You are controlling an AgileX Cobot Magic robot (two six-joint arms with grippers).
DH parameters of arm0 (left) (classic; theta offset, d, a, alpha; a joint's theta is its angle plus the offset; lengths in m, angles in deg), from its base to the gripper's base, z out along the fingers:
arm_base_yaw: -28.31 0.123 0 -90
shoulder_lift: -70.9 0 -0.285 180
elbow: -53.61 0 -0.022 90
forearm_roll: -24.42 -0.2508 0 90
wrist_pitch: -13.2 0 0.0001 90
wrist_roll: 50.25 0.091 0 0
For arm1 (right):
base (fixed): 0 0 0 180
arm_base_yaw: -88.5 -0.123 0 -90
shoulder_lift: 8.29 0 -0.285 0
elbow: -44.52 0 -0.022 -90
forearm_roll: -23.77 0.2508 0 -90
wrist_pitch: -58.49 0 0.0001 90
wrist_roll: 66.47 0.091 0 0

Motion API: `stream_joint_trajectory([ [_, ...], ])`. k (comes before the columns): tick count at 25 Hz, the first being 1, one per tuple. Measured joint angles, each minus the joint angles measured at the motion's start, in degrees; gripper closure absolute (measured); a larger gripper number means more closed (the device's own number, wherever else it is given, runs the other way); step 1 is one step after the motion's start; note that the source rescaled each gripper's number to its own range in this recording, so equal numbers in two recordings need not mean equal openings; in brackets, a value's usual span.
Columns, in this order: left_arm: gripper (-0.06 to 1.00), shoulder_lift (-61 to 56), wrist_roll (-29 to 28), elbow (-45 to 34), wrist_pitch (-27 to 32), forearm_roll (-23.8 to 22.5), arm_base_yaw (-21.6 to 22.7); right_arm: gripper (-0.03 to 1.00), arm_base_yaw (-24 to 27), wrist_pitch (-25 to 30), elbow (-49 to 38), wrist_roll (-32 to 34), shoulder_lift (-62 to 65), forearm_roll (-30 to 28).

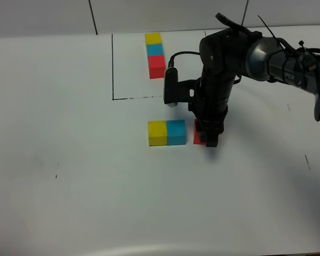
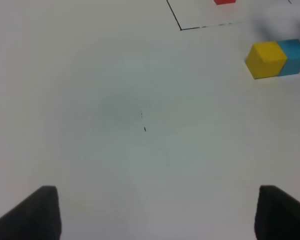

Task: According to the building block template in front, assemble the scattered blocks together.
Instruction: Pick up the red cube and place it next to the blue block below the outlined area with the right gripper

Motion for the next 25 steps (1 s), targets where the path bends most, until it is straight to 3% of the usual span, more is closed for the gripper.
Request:
stream_joint_trajectory([
  [25,0.28,0.0,0.0,0.0,0.0,0.0,0.0,0.96,-2.71,-2.66,0.45,0.0,-0.71,-0.9],
])
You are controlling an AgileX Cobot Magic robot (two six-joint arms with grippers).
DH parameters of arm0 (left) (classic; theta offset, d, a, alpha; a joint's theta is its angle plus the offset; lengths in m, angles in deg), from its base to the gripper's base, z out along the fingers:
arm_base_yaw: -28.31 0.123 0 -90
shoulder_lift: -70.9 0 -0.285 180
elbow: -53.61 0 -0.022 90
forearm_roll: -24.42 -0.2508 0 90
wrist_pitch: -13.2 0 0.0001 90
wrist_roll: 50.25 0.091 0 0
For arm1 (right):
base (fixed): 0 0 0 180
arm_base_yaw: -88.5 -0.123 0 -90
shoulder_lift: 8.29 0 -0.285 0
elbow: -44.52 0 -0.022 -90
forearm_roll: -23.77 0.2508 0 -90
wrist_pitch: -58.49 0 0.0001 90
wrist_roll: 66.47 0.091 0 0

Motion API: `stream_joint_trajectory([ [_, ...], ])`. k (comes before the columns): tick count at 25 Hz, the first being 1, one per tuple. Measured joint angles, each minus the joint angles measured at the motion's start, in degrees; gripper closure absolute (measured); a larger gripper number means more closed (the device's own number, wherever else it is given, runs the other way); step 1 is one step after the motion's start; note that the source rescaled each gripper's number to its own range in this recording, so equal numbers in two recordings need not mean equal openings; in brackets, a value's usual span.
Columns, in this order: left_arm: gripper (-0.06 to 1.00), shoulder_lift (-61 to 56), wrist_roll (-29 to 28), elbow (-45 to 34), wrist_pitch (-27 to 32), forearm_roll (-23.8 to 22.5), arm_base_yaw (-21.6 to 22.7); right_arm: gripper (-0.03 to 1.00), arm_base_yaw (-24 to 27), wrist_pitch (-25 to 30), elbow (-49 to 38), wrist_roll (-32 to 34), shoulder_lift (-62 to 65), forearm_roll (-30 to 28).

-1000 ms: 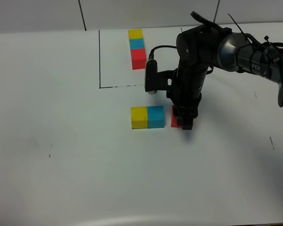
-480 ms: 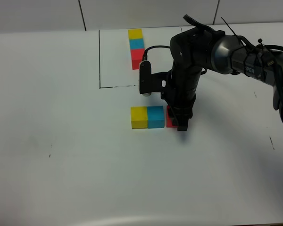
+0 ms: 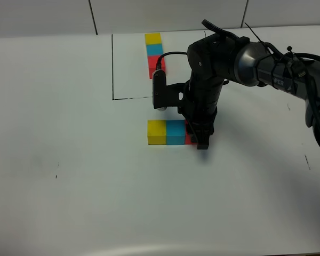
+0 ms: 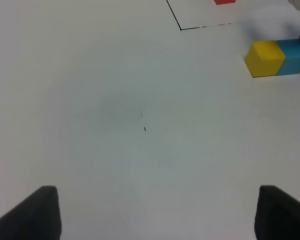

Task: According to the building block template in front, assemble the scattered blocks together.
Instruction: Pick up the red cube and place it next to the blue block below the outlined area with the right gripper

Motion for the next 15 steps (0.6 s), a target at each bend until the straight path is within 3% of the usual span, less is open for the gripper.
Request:
stream_joint_trajectory([
  [15,0.28,0.0,0.0,0.0,0.0,0.0,0.0,0.96,-0.05,0.0,0.0,-1.66,0.0,0.15],
])
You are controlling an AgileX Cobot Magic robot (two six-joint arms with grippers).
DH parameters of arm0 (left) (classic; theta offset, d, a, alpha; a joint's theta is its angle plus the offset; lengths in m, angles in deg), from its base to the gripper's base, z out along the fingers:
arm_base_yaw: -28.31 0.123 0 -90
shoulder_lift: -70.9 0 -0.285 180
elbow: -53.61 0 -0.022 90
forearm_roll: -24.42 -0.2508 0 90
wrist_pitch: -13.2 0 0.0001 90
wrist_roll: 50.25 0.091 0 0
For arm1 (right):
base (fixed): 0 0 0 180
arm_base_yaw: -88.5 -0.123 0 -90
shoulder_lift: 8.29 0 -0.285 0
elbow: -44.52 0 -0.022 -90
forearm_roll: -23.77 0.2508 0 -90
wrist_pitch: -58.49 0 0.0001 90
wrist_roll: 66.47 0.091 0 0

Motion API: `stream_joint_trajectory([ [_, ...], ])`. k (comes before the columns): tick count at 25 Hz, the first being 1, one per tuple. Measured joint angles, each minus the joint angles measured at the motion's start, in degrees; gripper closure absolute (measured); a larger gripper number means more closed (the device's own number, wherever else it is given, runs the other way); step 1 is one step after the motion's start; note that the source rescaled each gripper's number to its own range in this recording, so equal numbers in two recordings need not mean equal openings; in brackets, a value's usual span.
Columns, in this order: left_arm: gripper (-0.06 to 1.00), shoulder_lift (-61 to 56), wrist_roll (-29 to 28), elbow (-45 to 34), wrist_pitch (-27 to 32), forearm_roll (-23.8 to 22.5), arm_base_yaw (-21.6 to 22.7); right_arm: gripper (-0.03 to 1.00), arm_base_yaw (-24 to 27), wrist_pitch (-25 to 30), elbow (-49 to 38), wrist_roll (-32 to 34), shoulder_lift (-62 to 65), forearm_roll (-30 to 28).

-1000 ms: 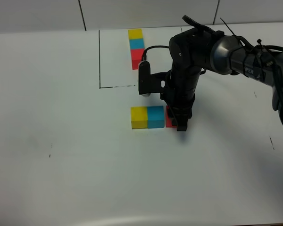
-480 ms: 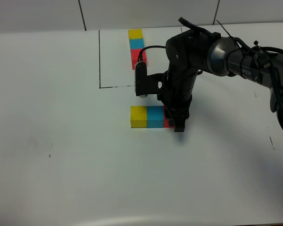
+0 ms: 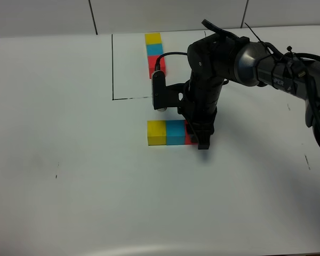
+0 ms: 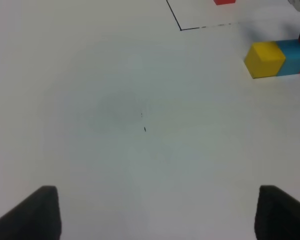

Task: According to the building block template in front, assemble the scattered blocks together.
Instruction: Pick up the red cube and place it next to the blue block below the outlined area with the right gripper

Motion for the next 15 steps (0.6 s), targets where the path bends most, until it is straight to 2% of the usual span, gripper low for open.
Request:
stream_joint_trajectory([
  [15,0.28,0.0,0.0,0.0,0.0,0.0,0.0,0.94,0.0,0.0,0.0,0.16,0.0,0.07],
])
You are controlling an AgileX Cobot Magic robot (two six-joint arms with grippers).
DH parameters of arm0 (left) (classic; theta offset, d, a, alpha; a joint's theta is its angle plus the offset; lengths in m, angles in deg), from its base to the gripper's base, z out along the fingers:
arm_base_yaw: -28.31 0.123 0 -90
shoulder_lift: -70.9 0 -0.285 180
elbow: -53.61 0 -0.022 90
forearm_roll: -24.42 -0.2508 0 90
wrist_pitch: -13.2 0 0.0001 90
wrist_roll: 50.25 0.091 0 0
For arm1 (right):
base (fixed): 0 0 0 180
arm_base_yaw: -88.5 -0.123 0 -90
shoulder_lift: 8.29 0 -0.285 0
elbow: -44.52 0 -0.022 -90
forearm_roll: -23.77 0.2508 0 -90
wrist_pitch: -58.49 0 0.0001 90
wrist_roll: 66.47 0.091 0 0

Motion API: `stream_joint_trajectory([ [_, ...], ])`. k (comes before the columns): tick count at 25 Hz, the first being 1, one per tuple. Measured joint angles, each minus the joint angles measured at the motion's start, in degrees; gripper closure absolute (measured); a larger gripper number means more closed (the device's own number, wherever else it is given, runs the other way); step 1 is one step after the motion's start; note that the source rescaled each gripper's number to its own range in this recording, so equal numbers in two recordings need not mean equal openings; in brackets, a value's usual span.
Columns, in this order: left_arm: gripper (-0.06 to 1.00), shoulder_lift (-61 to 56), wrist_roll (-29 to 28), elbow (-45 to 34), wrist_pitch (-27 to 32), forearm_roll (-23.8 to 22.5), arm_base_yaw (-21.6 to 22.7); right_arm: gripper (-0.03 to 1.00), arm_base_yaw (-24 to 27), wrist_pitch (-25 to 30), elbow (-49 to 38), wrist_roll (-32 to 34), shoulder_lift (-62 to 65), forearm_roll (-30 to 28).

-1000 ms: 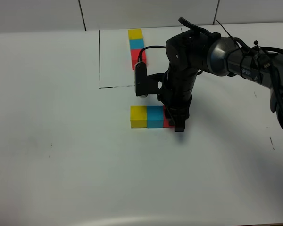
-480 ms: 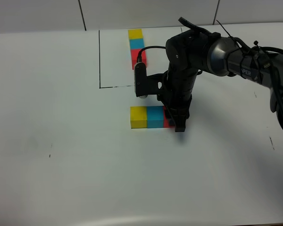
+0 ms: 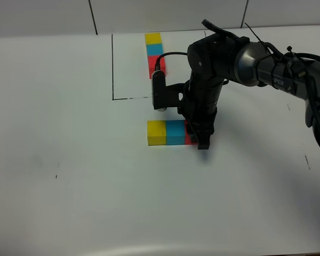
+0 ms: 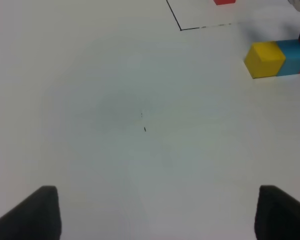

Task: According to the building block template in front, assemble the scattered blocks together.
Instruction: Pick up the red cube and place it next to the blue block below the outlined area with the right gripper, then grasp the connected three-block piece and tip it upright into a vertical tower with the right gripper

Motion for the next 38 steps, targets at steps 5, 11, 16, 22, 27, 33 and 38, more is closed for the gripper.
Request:
stream_joint_trajectory([
  [5,0.28,0.0,0.06,0.0,0.0,0.0,0.0,0.5,-0.33,-1.1,-0.07,0.48,-0.08,0.42],
  [11,0.28,0.0,0.06,0.0,0.0,0.0,0.0,0.13,-0.1,-0.36,-1.09,6.3,7.12,-2.49],
  [16,0.28,0.0,0.06,0.0,0.0,0.0,0.0,0.13,1.74,-6.44,-12.18,10.89,16.59,-2.5],
  [22,0.28,0.0,0.06,0.0,0.0,0.0,0.0,0.14,4.52,-20.08,-32.55,23.99,30.41,-1.87],
  [27,0.28,0.0,0.06,0.0,0.0,0.0,0.0,0.14,4.77,-27.74,-44.16,35.67,38.97,-2.33],
  [33,0.28,0.0,0.06,0.0,0.0,0.0,0.0,0.14,4.87,-32.22,-52.42,40.68,43.1,-2.37],
  [38,0.28,0.0,0.06,0.0,0.0,0.0,0.0,0.14,4.87,-32.75,-53.83,41.37,43.1,-2.65],
])
